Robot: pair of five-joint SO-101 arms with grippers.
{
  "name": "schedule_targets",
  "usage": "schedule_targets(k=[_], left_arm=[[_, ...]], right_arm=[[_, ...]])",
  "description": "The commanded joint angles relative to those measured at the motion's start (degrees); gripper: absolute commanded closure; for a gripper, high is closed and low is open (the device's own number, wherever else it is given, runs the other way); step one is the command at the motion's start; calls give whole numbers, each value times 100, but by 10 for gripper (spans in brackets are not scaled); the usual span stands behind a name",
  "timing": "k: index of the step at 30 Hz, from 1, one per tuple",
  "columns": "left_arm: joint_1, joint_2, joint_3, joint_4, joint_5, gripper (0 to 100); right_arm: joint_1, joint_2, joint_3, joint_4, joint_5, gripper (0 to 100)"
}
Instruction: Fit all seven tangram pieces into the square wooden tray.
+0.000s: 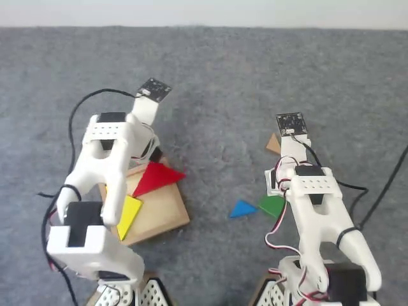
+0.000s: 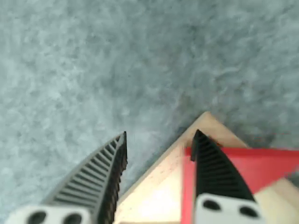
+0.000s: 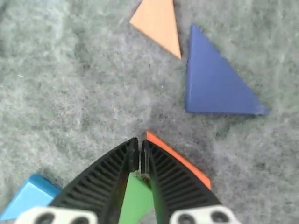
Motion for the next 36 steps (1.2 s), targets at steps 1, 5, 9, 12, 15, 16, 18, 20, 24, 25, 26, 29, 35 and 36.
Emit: schedule_targets(k=[1, 5, 9, 12, 15, 16, 18, 20, 24, 25, 26, 29, 35, 36], left_arm=[[-308, -70, -268, 378, -290, 791], [-413, -571, -13, 642, -563, 791], [-264, -1582, 716, 721, -853, 791], [-132, -2365, 1376, 721, -1169, 791], [-141, -2954, 1719, 712, -1240, 791], [-141, -3059, 1745, 712, -1231, 791], [-123, -3095, 1754, 721, -1213, 791], [-105, -3095, 1771, 747, -1204, 790], [-237, -3182, 1560, 1240, -862, 790], [-413, -3226, 1402, 1380, -615, 790], [-633, -3297, 1235, 1477, -404, 790], [-1793, -3429, 743, 1468, -343, 790], [-3323, -2470, 576, 1776, -1292, 790], [-3402, -2242, 637, 1758, -1354, 791]], right_arm=[[31, 13, -316, 75, -70, 978], [31, 13, -316, 75, -70, 978], [31, 13, -316, 75, -70, 978], [31, 13, -316, 75, -70, 978], [31, 13, -316, 75, -70, 978], [31, 13, -316, 75, -70, 978], [31, 13, -316, 75, -70, 978], [31, 13, -316, 84, -70, 978], [-145, 13, -360, 400, -35, 978], [-259, 13, -360, 444, -35, 978], [-391, 13, -360, 505, -35, 978], [-620, 13, -360, 611, -26, 978], [-646, 13, -360, 620, -26, 978], [-637, 13, -360, 620, -26, 978]])
